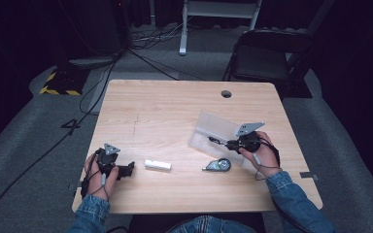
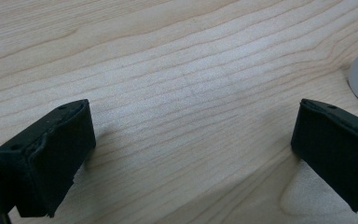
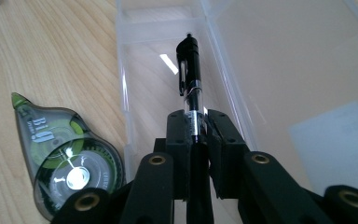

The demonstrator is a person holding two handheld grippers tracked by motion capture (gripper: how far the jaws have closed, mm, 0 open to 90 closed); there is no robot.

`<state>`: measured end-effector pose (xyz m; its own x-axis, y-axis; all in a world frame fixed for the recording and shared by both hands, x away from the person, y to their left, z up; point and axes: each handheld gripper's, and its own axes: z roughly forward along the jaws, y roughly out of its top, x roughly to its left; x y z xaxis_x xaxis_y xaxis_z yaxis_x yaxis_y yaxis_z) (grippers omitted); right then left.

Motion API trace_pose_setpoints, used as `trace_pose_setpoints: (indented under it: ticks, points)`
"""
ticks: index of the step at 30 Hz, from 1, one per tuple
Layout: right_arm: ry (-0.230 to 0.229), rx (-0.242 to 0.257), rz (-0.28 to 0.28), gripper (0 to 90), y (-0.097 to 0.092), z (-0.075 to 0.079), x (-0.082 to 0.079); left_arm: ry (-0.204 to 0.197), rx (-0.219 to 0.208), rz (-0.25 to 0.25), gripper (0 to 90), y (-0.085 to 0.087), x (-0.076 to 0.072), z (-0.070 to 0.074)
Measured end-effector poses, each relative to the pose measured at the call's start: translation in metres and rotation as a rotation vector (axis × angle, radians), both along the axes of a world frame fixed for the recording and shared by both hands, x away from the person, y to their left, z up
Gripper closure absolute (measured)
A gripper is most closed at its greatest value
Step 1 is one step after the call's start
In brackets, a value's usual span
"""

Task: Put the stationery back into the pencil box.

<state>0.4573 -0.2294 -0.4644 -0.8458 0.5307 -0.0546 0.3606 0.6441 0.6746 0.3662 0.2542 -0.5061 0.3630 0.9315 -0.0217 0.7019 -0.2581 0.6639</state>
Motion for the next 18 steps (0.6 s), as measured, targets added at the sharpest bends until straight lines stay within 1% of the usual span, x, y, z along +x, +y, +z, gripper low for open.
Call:
trace_pose_setpoints:
  ticks: [3,18]
  points:
    - [-0.005,-0.015,-0.004,79.6,-0.0003,-0.0033,0.0012,0.000,0.000,0.000,0.0,0.0000,0.0000,0.0000]
    - [-0.020,-0.019,-0.025,79.5,-0.0019,-0.0078,0.0029,-0.001,0.000,0.000,0.0,0.0000,0.0000,0.0000]
